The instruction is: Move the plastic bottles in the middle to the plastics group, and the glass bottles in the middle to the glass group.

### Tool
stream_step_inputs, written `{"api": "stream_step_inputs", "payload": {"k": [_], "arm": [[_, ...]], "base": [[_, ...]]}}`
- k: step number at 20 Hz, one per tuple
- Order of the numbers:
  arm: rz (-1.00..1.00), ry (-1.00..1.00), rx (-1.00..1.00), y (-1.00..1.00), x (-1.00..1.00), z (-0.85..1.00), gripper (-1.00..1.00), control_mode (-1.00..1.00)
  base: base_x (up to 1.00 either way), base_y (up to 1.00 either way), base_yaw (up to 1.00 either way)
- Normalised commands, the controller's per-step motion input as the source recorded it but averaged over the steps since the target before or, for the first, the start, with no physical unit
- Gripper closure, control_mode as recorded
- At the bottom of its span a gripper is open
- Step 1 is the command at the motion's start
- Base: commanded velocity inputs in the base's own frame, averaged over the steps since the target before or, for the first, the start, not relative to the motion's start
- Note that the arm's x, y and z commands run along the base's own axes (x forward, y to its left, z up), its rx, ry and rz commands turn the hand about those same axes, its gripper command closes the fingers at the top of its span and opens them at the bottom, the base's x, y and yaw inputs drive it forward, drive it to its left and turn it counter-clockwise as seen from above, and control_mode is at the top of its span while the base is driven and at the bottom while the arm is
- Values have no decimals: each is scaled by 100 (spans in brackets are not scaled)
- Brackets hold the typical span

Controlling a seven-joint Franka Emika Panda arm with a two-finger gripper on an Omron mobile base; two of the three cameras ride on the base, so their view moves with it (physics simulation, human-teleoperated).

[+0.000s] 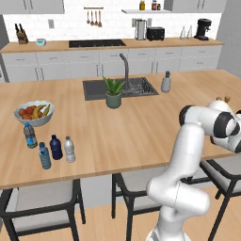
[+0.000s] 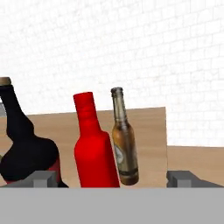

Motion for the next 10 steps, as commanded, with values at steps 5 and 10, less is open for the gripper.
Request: {"api": "stream_step_inputs", "payload": {"k": [5,10], "arm": [[0,21,0,40,-33,80,-100,-100],[0,25,0,57,-30,71,-100,-100]], "base": [[0,0,0],[0,0,0]]}}
